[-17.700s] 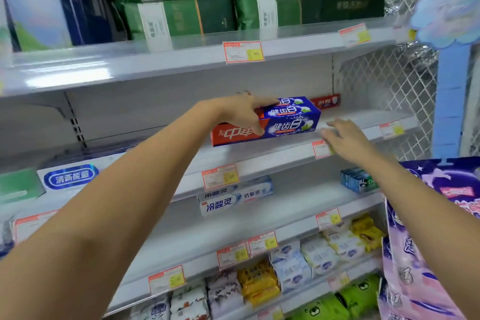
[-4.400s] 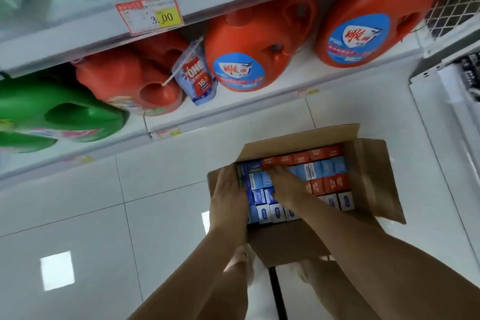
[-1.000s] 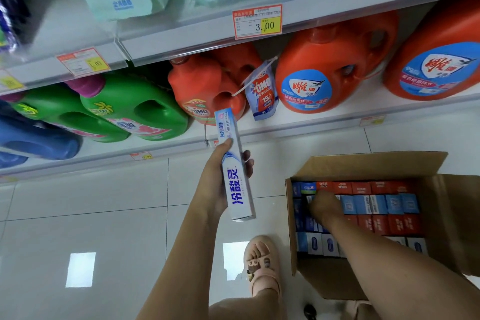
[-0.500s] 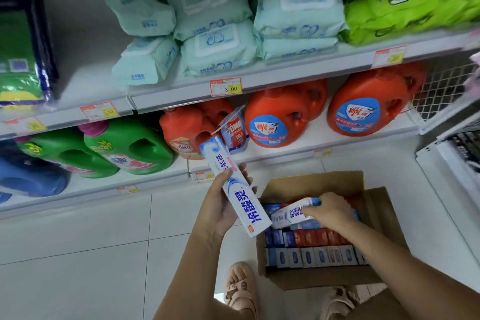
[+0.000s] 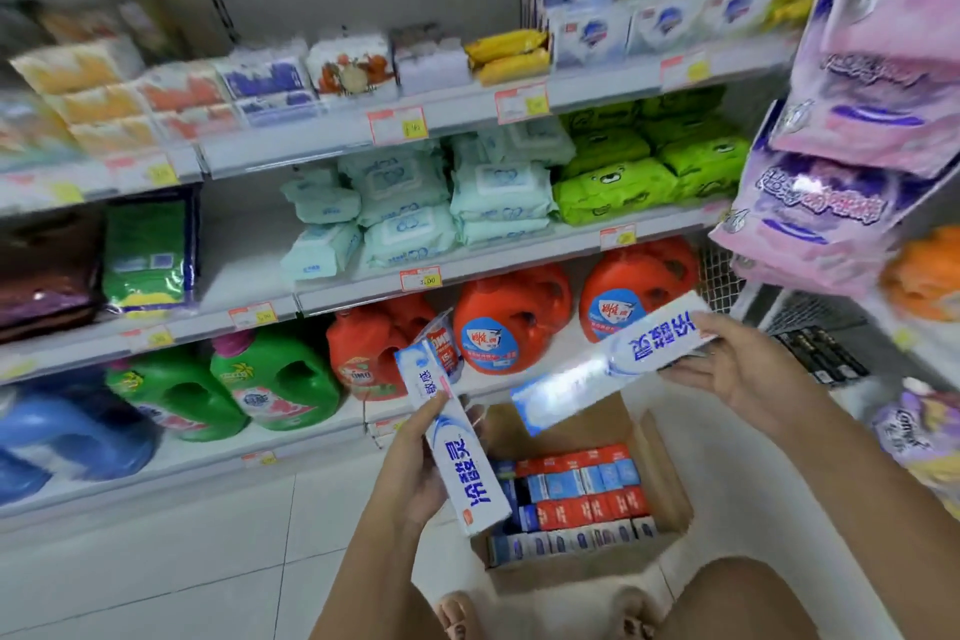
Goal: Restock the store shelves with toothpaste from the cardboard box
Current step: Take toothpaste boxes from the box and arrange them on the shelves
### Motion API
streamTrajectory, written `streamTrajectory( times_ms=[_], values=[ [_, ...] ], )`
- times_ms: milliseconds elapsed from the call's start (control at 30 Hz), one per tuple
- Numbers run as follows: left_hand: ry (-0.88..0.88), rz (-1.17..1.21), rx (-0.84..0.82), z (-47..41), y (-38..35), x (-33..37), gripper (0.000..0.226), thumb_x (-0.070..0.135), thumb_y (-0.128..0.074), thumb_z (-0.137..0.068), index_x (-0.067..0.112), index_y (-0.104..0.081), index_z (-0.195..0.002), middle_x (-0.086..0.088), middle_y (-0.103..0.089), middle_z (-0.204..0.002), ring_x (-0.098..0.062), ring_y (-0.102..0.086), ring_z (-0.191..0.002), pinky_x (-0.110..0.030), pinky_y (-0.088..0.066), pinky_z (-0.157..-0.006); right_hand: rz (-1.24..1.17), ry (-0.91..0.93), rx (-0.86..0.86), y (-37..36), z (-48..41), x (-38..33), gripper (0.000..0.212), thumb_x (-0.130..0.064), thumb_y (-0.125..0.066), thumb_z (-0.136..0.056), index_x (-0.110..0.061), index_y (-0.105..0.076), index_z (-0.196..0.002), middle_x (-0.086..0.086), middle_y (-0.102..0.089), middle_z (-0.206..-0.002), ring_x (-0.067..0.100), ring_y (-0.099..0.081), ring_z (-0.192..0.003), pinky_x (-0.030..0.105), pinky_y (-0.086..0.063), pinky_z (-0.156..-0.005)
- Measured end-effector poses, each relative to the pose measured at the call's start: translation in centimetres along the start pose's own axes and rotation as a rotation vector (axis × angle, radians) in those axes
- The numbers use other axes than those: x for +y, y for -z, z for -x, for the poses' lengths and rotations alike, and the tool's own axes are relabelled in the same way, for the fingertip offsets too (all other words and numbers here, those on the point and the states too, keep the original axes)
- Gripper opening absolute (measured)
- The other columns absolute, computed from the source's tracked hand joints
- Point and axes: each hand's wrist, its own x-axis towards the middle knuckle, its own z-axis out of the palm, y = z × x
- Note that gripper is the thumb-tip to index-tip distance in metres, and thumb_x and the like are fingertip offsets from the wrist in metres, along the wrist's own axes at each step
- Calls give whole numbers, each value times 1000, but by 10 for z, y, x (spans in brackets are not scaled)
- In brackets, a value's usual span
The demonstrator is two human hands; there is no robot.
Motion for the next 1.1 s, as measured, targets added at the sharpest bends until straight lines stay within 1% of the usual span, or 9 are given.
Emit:
streamTrajectory(
  times_ms=[67, 200, 400, 533, 600, 667, 767, 933, 1100],
  values=[
    [31, -58, -92, 19, -16, -5, 74, 31, -77, -69, 1, -52, -132, -27, -55, -128, -35, -57, -102, -45, -52, -84, 27, 0, 19, -1, 14, -11, 22, -20, -45, -97, -6, -61, -101, 13, -74, -82, 25, -72, -71, 31, -59, -58],
    [105, -130, -226, 51, -44, -27, 58, 25, -76, -74, 1, -58, -124, -27, -59, -113, -36, -63, -82, -42, -55, -72, 108, 44, 47, -6, 36, -30, 23, -20, -48, -97, -2, -59, -105, 17, -69, -90, 32, -69, -73, 34, -60, -59],
    [38, -85, -187, 74, -78, -44, 40, 30, -68, -75, 5, -59, -105, -15, -66, -78, -26, -64, -67, -36, -56, -64, -170, 146, 200, 2, 57, -50, 9, -9, -46, -95, -4, -53, -92, 20, -59, -105, 41, -60, -95, 34, -60, -60],
    [-24, -50, -131, 74, -102, -45, 50, 50, -64, -73, 10, -59, -103, -9, -64, -67, -20, -63, -61, -36, -53, -64, -338, 165, 134, -14, 75, -35, 23, 0, -42, -91, -4, -47, -113, 25, -56, -115, 38, -59, -106, 42, -60, -69],
    [-48, -65, -99, 72, -108, -46, 68, 59, -60, -69, 10, -54, -116, -9, -66, -68, -19, -66, -59, -33, -53, -58, -455, 117, 93, -26, 87, -24, 15, 2, -43, -92, 0, -50, -105, 27, -57, -117, 38, -60, -106, 46, -58, -74],
    [-58, -49, -49, 70, -109, -47, 70, 62, -54, -77, 10, -50, -123, -10, -67, -74, -21, -66, -65, -35, -52, -58, -550, 87, 51, -36, 97, -14, 10, 2, -43, -92, 0, -52, -97, 29, -58, -117, 39, -60, -106, 49, -55, -77],
    [-74, 3, 22, 73, -111, -44, 58, 58, -47, -87, 7, -53, -115, -15, -65, -84, -27, -62, -76, -44, -50, -66, -605, 64, -43, -44, 109, 0, 22, 0, -43, -92, 1, -51, -113, 28, -61, -118, 38, -62, -106, 46, -58, -76],
    [-115, 127, 83, 72, -112, -36, 59, 58, -48, -88, 14, -51, -126, -18, -62, -122, -38, -59, -112, -60, -43, -96, -499, 9, -89, -50, 118, 23, 25, -3, -43, -95, -7, -57, -115, 20, -69, -109, 28, -67, -100, 38, -59, -73],
    [-173, 152, 85, 61, -119, -30, 58, 60, -45, -88, 17, -54, -125, -14, -64, -122, -35, -60, -111, -58, -43, -99, -247, -1, -79, -48, 110, 26, 25, -7, -52, -94, -17, -60, -116, 9, -73, -103, 20, -67, -100, 33, -52, -81]
  ],
)
